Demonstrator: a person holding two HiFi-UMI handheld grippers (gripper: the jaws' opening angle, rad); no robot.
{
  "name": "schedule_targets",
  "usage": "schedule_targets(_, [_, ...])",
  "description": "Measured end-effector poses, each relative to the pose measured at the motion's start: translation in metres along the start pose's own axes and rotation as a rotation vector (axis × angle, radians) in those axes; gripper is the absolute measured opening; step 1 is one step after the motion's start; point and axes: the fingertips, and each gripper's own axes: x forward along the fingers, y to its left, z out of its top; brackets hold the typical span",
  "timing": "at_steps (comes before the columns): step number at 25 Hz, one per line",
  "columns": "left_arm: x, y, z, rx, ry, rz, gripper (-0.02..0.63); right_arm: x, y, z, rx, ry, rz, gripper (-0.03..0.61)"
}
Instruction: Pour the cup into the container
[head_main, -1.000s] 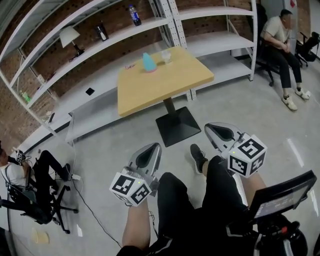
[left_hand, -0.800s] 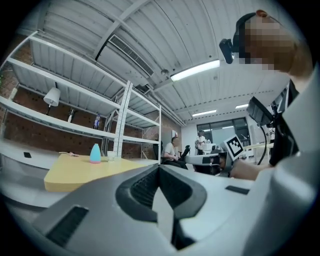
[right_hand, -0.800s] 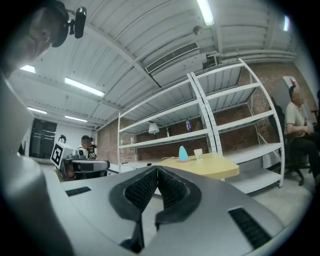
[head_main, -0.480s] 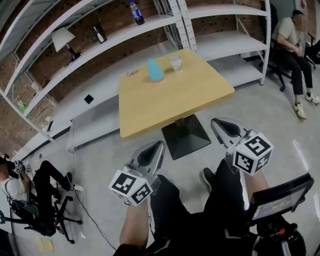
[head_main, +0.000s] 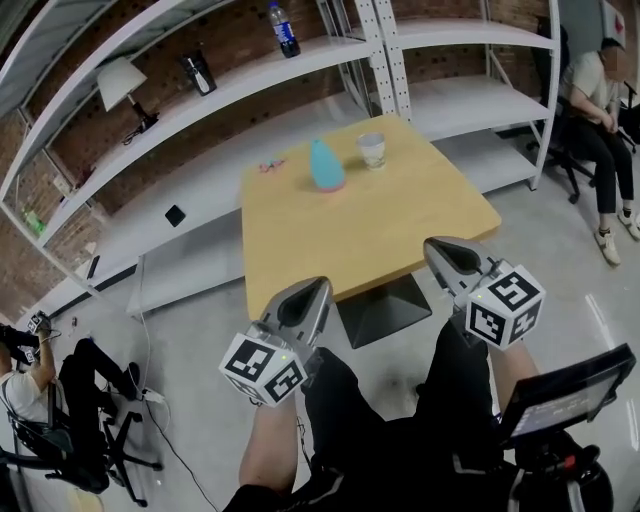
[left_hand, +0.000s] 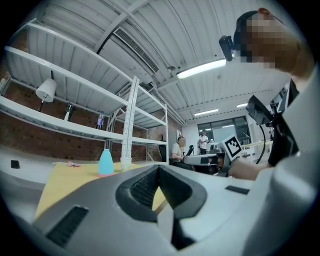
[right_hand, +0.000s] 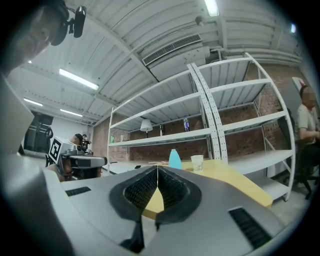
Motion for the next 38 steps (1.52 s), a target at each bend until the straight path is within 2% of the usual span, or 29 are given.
schedule_targets(10, [0.034,0.060,0.008,0.010,-0.021,-0.015,0.000,0.067,-0.038,0.021,-0.023,-0.026,-0.034,0.002])
schedule_targets(14, [0.053,0.085,0.015,0.009,-0.020,-0.019,0.000,0.099,-0.053,0.023,-0.029,-0.001,-0.028,0.008])
schedule_targets(16, [0.065,0.095,0.018,-0.022,-0.026,-0.034,0.000,0.115,-0.064,0.024,-0.036,-0.001,-0.023,0.030])
schedule_targets(19, [0.086,0.105,0.017,-0.116,-0.040,-0.060,0.000,0.134,-0.086,0.017,-0.021,0.009,-0.021,0.050])
schedule_targets(27, [0.127,0.148,0.011,0.002,0.032,-0.021,0.000,0.178,-0.126,0.022,-0.028,0.012,-0.036,0.113])
schedule_targets(31, [0.140,0.168,0.005,0.011,0.072,-0.012,0.000,0.201,-0.135,0.021,-0.044,0.041,-0.021,0.173])
schedule_targets(38, [0.156,0.189,-0.017,0.001,0.134,-0.075,0.000,0.237,-0.157,0.005,-0.034,0.097,-0.049,0.240])
